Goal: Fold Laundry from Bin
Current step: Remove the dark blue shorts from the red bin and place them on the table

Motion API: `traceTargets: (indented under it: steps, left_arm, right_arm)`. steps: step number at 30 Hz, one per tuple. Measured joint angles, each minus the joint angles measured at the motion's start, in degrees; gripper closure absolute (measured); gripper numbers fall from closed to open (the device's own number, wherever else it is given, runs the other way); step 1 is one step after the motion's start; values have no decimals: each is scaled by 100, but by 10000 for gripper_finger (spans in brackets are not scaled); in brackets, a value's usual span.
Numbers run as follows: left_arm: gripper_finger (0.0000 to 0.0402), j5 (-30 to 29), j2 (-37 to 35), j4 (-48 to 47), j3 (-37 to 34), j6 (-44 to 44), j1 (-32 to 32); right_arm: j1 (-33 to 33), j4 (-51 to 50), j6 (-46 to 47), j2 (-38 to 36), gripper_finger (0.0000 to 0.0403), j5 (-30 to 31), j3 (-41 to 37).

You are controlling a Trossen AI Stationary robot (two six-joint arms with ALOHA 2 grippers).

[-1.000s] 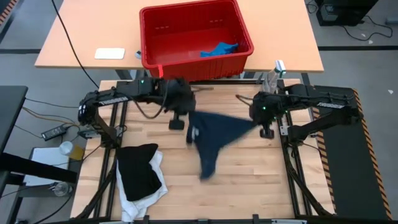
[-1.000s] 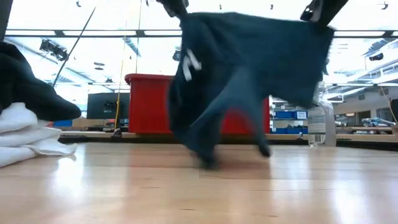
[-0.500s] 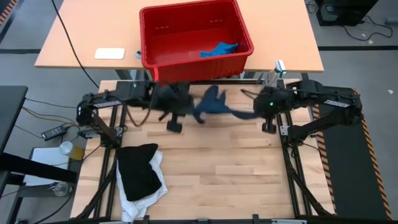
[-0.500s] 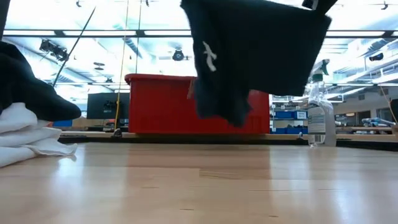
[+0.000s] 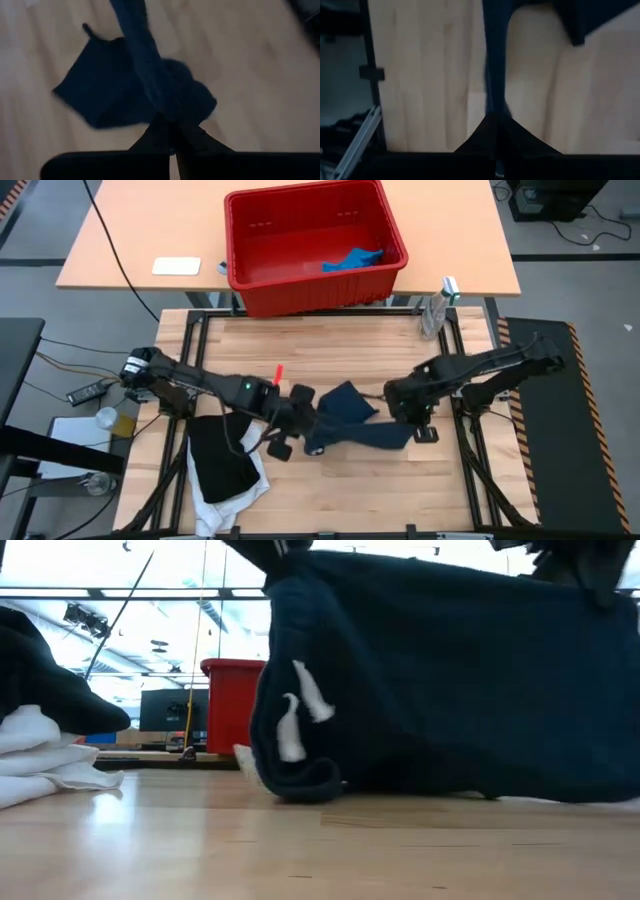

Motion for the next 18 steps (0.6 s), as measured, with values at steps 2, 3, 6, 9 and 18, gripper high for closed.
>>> traceTargets:
  steps: [2, 3, 6, 9, 18]
  left_arm:
    - [395, 90, 0, 311, -84, -10, -111]
    - [395, 133, 18, 503, -133, -32, -148]
    - [395, 276, 76, 838, -306, -112, -190]
    - [395, 305, 170, 840, -486, -554, -162]
    - [395, 578, 264, 1429, -1006, -1162, -171]
  right_arm:
    - [158, 41, 9, 141, 389, -45, -32]
    - [224, 54, 3, 211, 388, -45, -37]
    - [330, 81, -159, 419, 384, 45, -40]
    - [306, 111, -222, 595, 384, 342, -42]
    - [53, 559, -345, 1199, 386, 1336, -42]
